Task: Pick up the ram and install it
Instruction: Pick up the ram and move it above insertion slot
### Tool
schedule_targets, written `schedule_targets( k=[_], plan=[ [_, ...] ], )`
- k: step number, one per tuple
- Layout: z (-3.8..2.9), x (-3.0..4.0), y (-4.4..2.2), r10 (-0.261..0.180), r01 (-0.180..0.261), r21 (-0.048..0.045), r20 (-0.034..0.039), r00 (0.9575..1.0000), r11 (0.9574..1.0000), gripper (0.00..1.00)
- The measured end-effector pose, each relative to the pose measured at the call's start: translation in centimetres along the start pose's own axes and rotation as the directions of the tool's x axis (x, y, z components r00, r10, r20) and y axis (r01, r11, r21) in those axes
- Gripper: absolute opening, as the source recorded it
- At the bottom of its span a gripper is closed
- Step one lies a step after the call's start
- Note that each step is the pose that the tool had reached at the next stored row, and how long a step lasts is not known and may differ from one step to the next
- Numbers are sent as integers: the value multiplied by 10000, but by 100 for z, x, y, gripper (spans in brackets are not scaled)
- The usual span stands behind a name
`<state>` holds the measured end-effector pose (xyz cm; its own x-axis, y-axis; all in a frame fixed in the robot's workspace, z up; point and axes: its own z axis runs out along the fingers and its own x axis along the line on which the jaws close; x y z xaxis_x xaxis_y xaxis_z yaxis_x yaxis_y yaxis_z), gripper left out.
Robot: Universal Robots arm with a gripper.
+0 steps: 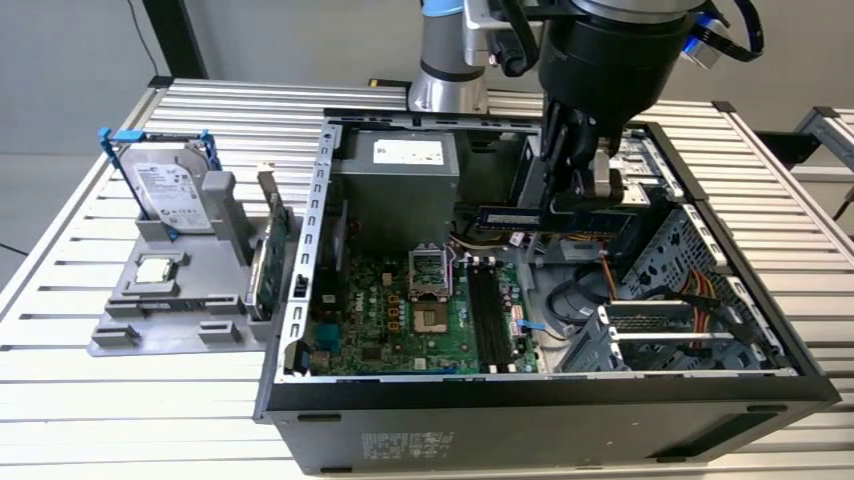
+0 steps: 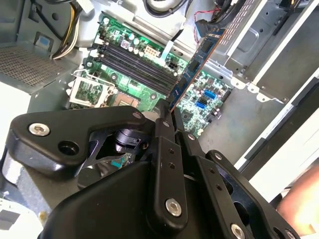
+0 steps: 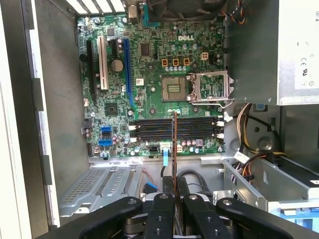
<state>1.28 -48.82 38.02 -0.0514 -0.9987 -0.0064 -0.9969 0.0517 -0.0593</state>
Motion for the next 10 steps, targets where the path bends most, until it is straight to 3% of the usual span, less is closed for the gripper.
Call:
schedule_targets(
  k=[10],
  plan=[
    [5, 0, 0, 0, 0, 0, -3, 10000, 10000, 0]
  ],
)
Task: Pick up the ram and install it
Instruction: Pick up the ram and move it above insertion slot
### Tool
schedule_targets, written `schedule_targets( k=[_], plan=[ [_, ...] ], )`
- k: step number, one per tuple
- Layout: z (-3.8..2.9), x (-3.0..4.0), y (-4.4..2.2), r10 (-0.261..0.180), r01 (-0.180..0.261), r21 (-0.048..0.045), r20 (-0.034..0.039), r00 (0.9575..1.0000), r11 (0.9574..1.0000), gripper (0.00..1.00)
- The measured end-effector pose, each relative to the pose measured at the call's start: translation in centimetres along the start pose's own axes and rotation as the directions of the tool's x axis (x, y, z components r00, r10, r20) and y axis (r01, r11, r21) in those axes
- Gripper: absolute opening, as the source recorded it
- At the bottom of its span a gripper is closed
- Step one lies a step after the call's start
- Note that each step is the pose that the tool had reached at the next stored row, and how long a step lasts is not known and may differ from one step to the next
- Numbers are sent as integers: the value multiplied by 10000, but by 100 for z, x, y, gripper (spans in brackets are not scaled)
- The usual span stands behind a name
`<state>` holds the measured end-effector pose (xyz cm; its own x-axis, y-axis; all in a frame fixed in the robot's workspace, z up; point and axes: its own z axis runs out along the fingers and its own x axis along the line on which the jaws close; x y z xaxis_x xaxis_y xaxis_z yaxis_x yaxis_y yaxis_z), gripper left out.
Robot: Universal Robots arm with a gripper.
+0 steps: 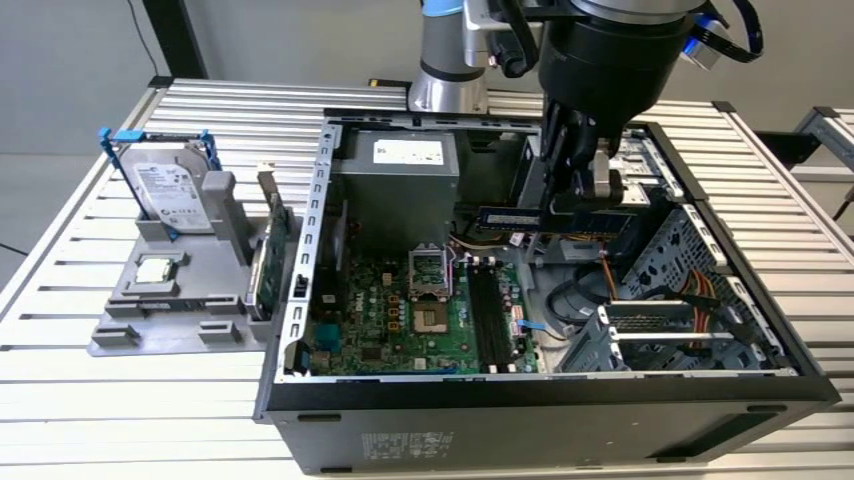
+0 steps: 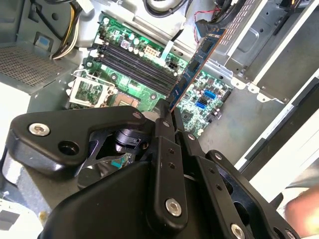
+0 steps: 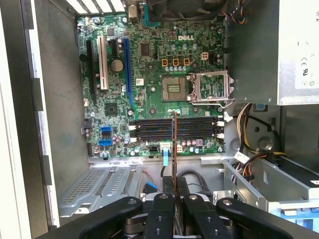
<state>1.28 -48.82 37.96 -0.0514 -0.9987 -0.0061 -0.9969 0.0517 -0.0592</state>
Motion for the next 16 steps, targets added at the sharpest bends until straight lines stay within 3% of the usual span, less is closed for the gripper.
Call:
schedule_targets(
  k=[4, 8, 16],
  plan=[
    [1, 0, 0, 97, -97, 1, -5, 10000, 10000, 0],
    [3, 0, 0, 587, -587, 5, -34, 9983, 9983, 0],
    [8, 0, 1, 1700, -1700, 19, -100, 9854, 9854, 0]
  ],
)
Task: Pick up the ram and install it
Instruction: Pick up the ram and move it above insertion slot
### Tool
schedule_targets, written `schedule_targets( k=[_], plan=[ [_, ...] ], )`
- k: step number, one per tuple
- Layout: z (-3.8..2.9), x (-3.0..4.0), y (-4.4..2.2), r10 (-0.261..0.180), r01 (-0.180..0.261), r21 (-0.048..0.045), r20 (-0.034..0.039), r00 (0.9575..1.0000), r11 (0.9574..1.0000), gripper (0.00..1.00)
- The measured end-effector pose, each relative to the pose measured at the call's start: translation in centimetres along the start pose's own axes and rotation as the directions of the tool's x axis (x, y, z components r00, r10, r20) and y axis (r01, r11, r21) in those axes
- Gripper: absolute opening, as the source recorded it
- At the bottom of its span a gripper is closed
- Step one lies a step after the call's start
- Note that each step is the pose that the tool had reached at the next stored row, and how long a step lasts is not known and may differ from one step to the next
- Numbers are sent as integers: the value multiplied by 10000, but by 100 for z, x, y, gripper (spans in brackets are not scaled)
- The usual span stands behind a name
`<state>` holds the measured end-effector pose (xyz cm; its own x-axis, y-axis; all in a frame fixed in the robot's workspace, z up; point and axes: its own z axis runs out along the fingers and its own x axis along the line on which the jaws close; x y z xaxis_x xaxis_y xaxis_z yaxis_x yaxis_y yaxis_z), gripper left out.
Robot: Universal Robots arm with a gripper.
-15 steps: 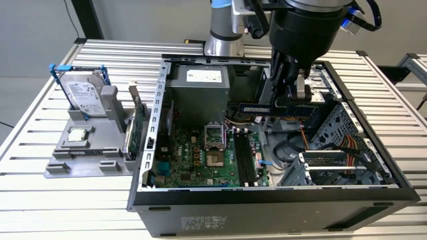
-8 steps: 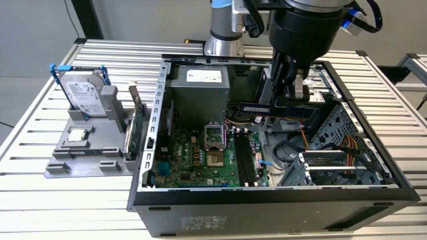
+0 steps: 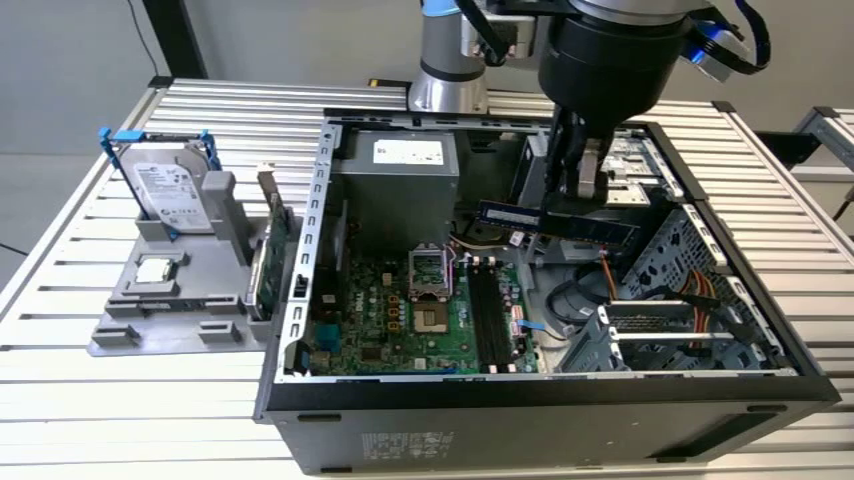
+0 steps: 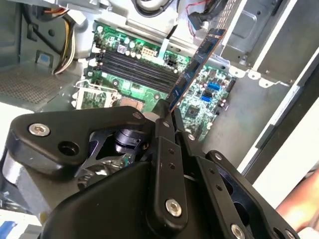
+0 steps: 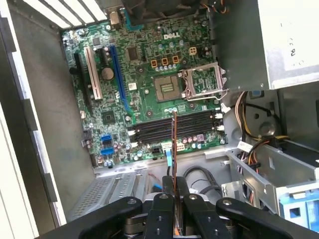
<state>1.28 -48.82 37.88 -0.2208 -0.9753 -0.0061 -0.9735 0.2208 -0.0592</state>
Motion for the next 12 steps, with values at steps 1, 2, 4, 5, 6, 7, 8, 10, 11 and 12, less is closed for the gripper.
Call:
schedule_targets(
  k=[1, 2, 4, 5, 6, 7, 8, 10, 11, 12],
  plan=[
    [1, 0, 0, 104, -104, 1, -6, 9999, 9999, 0],
    [1, -1, 0, 206, -206, 2, -12, 9998, 9998, 0],
    [2, -3, 1, 371, -371, 3, -22, 9993, 9993, 0],
    [2, -3, 1, 452, -452, 4, -28, 9990, 9990, 0],
    [3, -3, 1, 529, -529, 4, -32, 9986, 9986, 0],
    [3, -4, 1, 607, -607, 5, -36, 9982, 9982, 0],
    [4, -5, 1, 692, -692, 6, -40, 9976, 9976, 0],
    [5, -6, 1, 863, -863, 8, -51, 9963, 9963, 0],
    [5, -6, 2, 939, -939, 8, -55, 9956, 9956, 0],
    [5, -7, 2, 1016, -1016, 9, -60, 9948, 9948, 0]
  ],
)
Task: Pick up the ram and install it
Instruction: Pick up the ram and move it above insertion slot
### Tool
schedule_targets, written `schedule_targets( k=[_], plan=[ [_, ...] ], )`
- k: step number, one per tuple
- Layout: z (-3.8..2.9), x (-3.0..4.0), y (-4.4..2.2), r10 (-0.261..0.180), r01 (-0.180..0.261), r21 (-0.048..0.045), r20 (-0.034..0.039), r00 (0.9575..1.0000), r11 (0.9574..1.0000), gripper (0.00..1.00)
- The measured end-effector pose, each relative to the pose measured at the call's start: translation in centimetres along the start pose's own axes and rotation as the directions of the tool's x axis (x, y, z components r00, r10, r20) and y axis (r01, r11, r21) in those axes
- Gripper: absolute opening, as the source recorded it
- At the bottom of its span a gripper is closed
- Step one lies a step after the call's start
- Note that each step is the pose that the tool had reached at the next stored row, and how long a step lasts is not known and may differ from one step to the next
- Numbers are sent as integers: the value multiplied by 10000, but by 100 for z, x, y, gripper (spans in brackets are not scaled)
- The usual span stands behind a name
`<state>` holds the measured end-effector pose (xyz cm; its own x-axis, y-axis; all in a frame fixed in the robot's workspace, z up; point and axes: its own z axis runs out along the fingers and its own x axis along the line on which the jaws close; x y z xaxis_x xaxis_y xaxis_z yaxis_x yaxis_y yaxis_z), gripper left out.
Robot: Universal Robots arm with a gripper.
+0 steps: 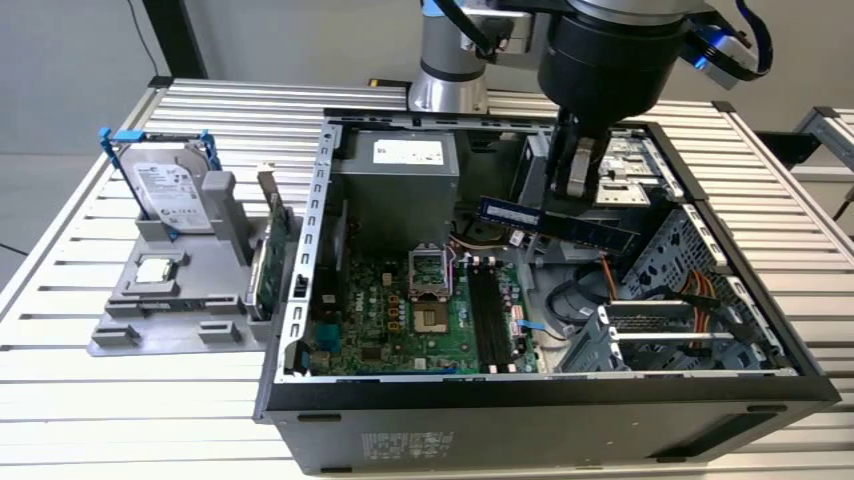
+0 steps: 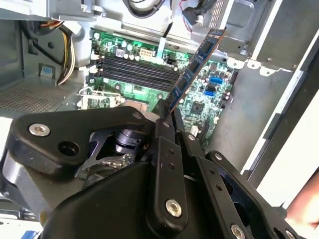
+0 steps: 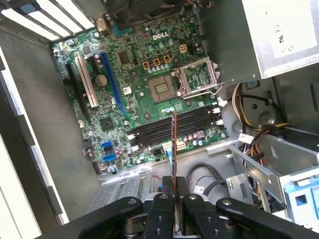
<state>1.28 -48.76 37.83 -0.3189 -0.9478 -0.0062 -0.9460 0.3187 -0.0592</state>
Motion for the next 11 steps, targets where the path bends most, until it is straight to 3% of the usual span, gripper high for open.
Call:
schedule_targets(
  k=[11],
  plan=[
    [5, -1, 1, 732, -732, 7, -43, 9973, 9973, 0]
  ],
)
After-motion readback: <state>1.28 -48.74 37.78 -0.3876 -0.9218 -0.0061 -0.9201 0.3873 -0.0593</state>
